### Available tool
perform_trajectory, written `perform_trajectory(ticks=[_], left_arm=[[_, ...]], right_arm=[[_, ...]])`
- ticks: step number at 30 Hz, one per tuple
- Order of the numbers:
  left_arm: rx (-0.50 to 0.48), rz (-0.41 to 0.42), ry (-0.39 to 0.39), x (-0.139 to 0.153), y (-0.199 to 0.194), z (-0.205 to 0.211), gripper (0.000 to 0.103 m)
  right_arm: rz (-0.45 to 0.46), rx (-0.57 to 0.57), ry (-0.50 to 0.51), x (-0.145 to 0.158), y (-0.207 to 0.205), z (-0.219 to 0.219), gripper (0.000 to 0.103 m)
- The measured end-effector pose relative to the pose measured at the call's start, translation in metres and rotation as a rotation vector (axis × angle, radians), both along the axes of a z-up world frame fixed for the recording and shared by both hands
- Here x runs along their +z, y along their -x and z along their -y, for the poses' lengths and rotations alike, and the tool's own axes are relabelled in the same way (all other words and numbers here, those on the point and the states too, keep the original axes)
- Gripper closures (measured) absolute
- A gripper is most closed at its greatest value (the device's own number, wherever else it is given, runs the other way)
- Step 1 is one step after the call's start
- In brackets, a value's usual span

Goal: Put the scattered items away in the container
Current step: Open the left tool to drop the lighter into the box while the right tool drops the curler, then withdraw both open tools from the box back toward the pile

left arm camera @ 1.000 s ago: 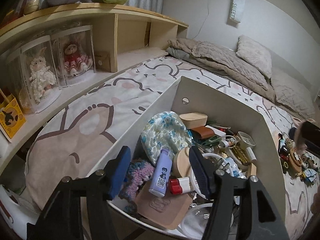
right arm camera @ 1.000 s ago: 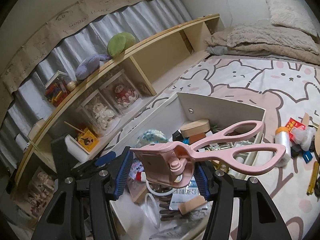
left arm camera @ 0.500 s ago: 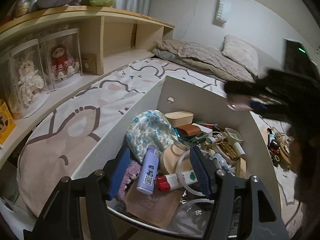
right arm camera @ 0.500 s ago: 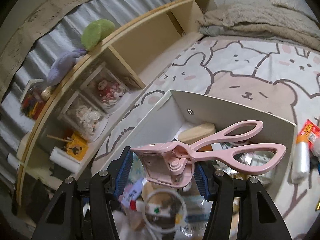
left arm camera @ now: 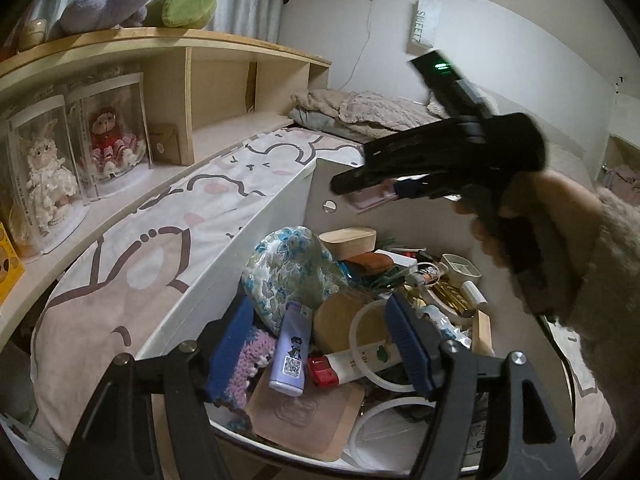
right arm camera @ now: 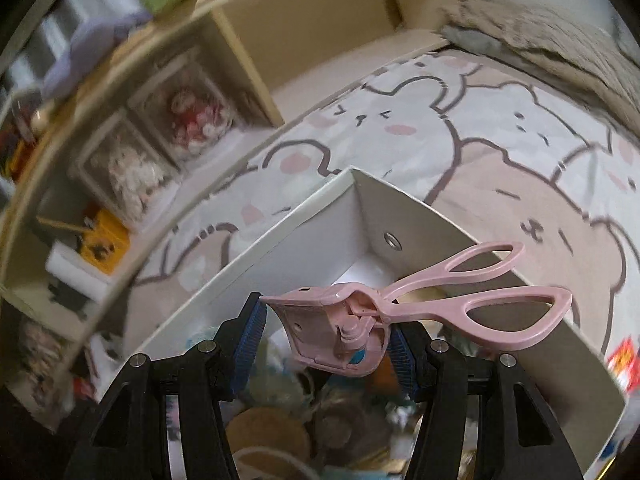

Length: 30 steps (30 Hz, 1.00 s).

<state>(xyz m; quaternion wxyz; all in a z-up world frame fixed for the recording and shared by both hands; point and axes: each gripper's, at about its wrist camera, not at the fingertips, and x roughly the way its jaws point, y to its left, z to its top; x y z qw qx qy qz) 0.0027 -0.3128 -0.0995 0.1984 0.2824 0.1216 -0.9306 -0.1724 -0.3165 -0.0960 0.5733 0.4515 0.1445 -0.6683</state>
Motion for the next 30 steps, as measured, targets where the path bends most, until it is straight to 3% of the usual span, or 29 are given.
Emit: perform_trajectory(ticks=[4,6,7,18,30], left_arm=[[-0.008,-0.007,0.000,0.000,-0.002,0.000,0.034],[-0.011,-0.009,-0.001,0.000,-0.002,0.000,0.034],[-0.013,-0.009,-0.002,0.000,-0.002,0.000,0.034],[-0.005,-0.024,-0.035,0.004,-0.007,0.004,0.034],[0.005,-0.037,-0.016,0.023,-0.018,-0.010,0.034]], right_arm=[[-0.024,0.110,-0.003,-0.002,-0.008,0.020,0.043],[-0.050,0.137,-0.015,-0.002,-0.013,0.026,0.009],[-0.078,0.146,-0.017,-0.001,-0.017,0.028,0.000],[-0.127,0.175,0.016,0.014,-0.030,0.018,0.000],[-0.083,0.147,0.093,0.043,-0.035,-0.028,0.000]])
